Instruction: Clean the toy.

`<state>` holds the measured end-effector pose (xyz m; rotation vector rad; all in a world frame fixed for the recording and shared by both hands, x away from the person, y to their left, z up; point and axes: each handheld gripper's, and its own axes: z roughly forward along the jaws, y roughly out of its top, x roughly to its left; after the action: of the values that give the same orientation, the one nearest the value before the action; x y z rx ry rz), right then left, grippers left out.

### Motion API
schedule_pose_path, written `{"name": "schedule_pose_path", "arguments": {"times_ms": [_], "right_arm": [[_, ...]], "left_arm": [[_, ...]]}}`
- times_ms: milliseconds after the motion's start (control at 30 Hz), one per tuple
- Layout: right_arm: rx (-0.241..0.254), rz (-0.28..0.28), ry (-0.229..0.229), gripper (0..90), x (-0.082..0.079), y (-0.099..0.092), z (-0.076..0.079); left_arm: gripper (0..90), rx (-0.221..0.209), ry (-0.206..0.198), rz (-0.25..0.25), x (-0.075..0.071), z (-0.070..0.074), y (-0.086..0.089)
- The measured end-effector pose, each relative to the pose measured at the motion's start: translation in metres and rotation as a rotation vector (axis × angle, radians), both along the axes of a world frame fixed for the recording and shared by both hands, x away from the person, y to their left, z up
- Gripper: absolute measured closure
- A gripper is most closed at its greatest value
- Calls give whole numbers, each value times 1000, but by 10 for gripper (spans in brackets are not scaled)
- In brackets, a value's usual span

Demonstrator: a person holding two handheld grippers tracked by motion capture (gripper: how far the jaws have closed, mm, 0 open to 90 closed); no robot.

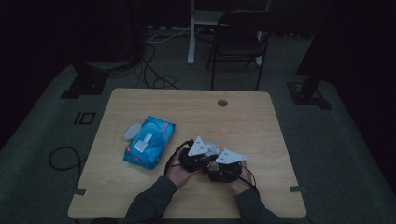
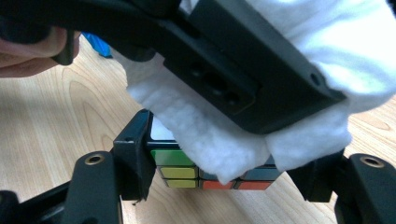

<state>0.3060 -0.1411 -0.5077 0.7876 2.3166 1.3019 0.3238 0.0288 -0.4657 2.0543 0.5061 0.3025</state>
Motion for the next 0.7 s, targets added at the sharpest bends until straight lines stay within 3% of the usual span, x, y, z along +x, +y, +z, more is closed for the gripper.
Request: {"name": "schedule_pose_path", "arguments": {"times_ms": [333,700], "right_arm": [[4,-3,-4,345,0,-1,1],[-2,-9,-9,345,-1,-3,1]], "left_arm": [[817,-1,-17,6,-1,1,2],[817,-8,-22,59,3,2,17]]}}
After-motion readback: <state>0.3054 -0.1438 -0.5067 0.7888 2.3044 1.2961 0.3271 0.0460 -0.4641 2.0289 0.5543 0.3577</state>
